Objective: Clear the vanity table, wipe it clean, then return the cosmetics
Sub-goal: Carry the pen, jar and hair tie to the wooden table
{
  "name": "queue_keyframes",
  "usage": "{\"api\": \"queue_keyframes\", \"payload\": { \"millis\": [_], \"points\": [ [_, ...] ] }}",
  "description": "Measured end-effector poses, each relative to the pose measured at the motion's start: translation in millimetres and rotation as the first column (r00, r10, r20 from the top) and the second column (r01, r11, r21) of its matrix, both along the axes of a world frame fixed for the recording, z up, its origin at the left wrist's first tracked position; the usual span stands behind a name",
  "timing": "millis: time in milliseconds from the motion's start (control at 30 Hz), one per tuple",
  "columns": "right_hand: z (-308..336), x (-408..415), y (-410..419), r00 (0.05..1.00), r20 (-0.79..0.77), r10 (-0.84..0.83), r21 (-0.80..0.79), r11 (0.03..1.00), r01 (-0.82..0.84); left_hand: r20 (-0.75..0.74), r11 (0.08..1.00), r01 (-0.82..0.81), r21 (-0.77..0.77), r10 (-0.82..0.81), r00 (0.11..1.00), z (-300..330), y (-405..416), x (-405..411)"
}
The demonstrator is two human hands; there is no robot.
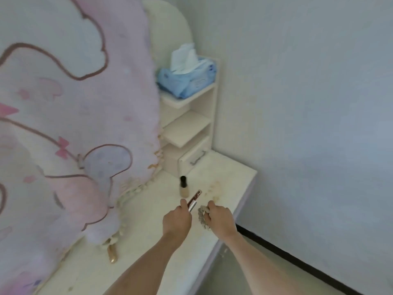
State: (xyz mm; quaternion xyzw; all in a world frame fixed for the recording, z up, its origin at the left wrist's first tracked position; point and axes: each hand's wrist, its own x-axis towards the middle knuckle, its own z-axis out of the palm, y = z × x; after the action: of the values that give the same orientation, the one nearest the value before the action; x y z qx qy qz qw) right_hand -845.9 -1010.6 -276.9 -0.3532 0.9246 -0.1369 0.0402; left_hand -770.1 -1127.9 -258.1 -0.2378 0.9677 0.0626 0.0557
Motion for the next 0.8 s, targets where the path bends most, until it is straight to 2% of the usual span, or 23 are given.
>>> {"api": "queue_keyframes", "payload": {
  "millis": [67,167,300,367,467,533,567,633,733,800],
  "points": [
    [12,-2,39,0.993,0.034,-0.115,0.005,0.993,0.115,-0.025,0.995,0.092,0.026,-0.091,0.996,10,33,-15],
    [32,1,110,0.947,0.003,-0.32,-0.02,0.947,0.32,-0.067,0.976,0.207,0.071,-0.203,0.977,27,100,-40],
    [54,23,238,0.771,-0.163,-0.616,-0.065,0.786,0.615,-0.142,0.904,0.397,0.16,-0.377,0.915,46,224,-54],
    [62,47,308,0.689,-0.146,-0.71,-0.018,0.698,0.716,-0.195,0.854,0.465,0.233,-0.427,0.883,51,289,-53],
    [69,90,413,0.517,-0.194,-0.834,-0.032,0.532,0.846,-0.262,0.756,0.594,0.276,-0.535,0.803,58,382,-41],
    [74,123,474,0.335,-0.253,-0.908,-0.031,0.353,0.935,-0.287,0.688,0.663,0.294,-0.598,0.748,62,439,-31],
    [78,140,499,0.266,-0.225,-0.937,0.001,0.273,0.962,-0.295,0.652,0.696,0.301,-0.631,0.718,63,465,-24],
    [82,173,547,0.149,-0.223,-0.963,0.027,0.147,0.989,-0.31,0.578,0.757,0.306,-0.691,0.653,64,513,-12],
    [86,213,613,-0.035,-0.286,-0.957,-0.036,-0.026,0.999,-0.328,0.455,0.838,0.301,-0.776,0.539,62,583,0],
    [86,232,645,-0.151,-0.267,-0.952,-0.047,-0.143,0.989,-0.33,0.376,0.877,0.299,-0.822,0.465,62,628,7]
  ]
}}
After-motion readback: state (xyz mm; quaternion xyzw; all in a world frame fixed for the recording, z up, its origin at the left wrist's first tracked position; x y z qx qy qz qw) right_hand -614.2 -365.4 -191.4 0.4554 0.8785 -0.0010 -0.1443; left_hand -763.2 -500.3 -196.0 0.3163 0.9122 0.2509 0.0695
